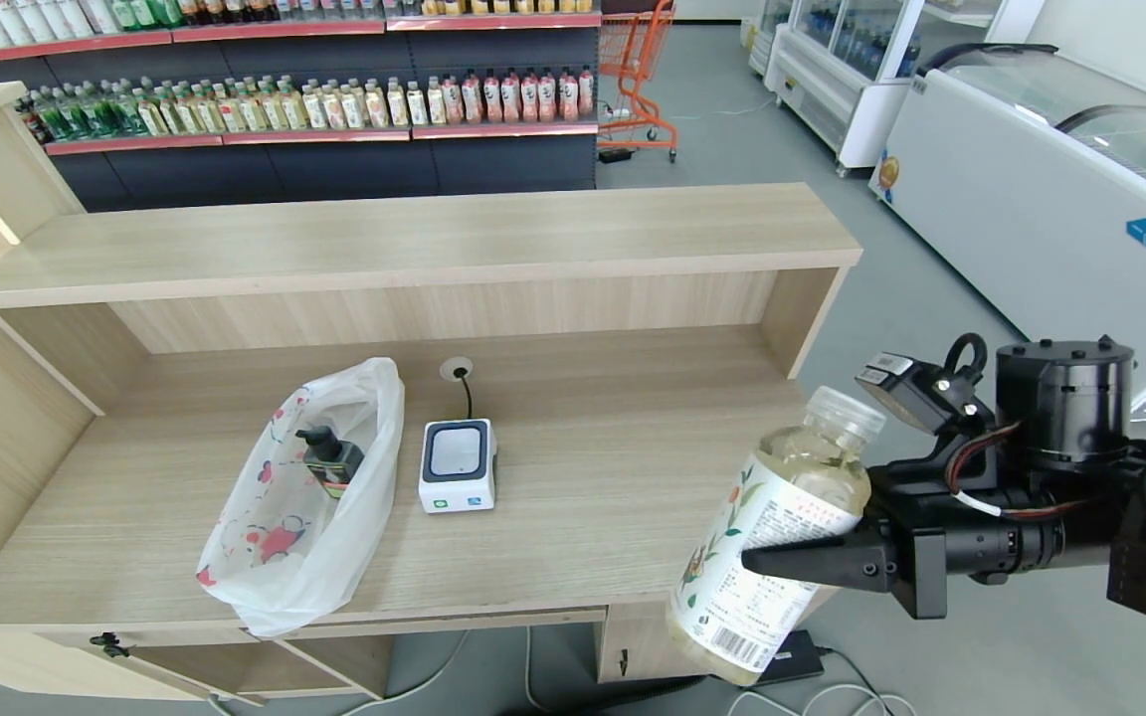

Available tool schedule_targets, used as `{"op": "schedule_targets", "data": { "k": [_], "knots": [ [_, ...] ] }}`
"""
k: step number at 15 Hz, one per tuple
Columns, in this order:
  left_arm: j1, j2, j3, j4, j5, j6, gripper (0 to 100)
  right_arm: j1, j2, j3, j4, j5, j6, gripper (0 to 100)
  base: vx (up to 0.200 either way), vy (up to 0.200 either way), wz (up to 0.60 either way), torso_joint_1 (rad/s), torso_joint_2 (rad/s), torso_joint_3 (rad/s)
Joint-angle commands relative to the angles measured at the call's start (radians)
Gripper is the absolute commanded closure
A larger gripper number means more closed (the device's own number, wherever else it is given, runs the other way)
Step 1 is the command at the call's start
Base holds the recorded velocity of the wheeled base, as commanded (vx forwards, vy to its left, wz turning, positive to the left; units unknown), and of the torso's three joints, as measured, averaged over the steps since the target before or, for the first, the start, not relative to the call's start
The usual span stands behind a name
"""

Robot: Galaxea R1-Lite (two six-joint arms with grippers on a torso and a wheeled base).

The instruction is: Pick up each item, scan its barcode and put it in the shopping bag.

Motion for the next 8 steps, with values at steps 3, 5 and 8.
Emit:
{"op": "schedule_targets", "data": {
  "k": [3, 5, 8],
  "knots": [
    [0.0, 0.0, 0.0, 0.0, 0.001, 0.0, 0, 0.007, -0.005, -0.007, 0.018, 0.001, -0.009, 100, 0.0, 0.0, 0.0, 0.0, 0.0, 0.0],
    [0.0, 0.0, 0.0, 0.0, 0.001, 0.0, 0, 0.007, -0.007, -0.007, 0.02, 0.001, -0.009, 100, 0.0, 0.0, 0.0, 0.0, 0.0, 0.0],
    [0.0, 0.0, 0.0, 0.0, 0.001, 0.0, 0, 0.007, -0.011, -0.007, 0.02, -0.001, -0.009, 100, 0.0, 0.0, 0.0, 0.0, 0.0, 0.0]
  ]
}}
